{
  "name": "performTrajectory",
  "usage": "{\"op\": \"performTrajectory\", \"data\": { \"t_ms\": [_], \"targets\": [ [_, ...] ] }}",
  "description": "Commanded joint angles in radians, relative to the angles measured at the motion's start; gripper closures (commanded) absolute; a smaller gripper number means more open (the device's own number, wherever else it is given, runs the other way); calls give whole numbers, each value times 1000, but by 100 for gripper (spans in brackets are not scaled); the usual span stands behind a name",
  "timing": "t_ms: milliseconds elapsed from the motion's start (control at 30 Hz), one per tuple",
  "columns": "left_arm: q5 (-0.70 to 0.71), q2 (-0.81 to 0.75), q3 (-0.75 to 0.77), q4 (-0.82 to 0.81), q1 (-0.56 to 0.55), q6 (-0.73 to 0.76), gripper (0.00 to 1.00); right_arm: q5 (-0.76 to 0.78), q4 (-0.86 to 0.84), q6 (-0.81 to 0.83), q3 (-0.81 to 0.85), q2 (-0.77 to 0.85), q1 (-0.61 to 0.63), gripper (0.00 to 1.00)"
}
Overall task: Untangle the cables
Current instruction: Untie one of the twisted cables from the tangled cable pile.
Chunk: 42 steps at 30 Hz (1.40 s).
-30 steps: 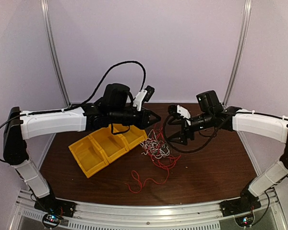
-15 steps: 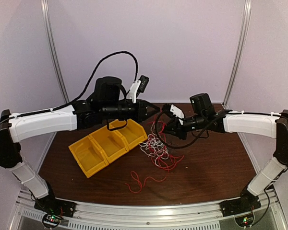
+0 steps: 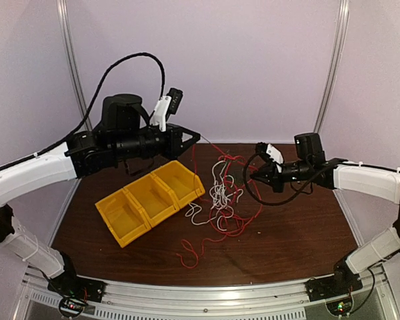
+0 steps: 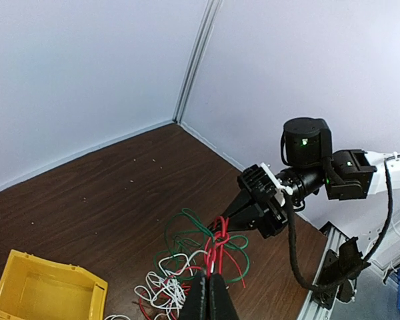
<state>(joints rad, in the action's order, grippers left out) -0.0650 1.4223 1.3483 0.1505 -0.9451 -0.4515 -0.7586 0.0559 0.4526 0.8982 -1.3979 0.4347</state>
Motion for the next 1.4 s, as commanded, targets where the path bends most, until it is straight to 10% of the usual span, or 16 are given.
{"op": "performTrajectory", "data": {
  "t_ms": [0,633,1033,1300,1367],
  "targets": [
    [120,-94,0,-70,5,40,100,30,95,51,-68,23,-112,100],
    [163,-160,-173,-78,6,10,100,195,178,146,-68,-61,-483,100],
    [138,-216,-198,-82,5,0,100,215,217,181,-47,-96,-510,100],
    [183,-240,74,102,5,126,100,265,245,223,-26,-176,-530,100],
    [169,-217,117,142,5,134,100,198,295,238,-14,-172,-529,85]
  ]
}}
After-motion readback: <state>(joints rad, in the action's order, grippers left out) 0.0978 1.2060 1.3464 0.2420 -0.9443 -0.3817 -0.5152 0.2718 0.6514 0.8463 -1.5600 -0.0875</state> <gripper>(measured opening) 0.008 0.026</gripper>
